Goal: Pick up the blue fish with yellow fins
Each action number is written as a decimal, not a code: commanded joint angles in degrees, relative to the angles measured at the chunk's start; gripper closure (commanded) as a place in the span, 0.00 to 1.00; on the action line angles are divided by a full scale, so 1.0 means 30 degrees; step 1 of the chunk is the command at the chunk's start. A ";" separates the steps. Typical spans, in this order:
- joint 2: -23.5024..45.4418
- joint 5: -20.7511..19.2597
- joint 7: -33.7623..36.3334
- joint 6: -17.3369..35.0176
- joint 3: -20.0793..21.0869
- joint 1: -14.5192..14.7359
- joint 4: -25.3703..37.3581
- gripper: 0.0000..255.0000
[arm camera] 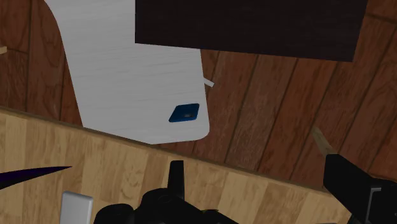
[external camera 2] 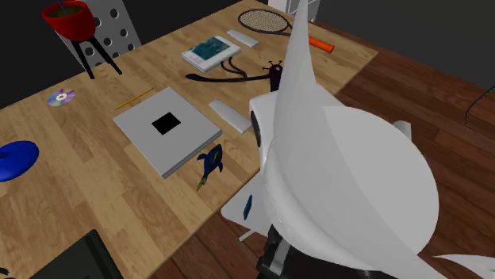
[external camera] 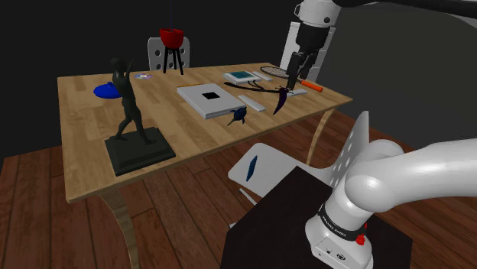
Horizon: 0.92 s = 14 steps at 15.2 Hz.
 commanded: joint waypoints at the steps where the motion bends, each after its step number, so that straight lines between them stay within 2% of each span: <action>1: 0.0000 0.0000 0.0000 0.0000 0.0000 0.0000 0.0000 0.00; 8: 0.3278 -0.0961 -0.0726 0.4693 -0.0685 -0.0057 -0.0983 0.00; 14: 0.6891 -0.1691 -0.1218 0.8441 -0.1212 -0.0138 -0.0725 0.00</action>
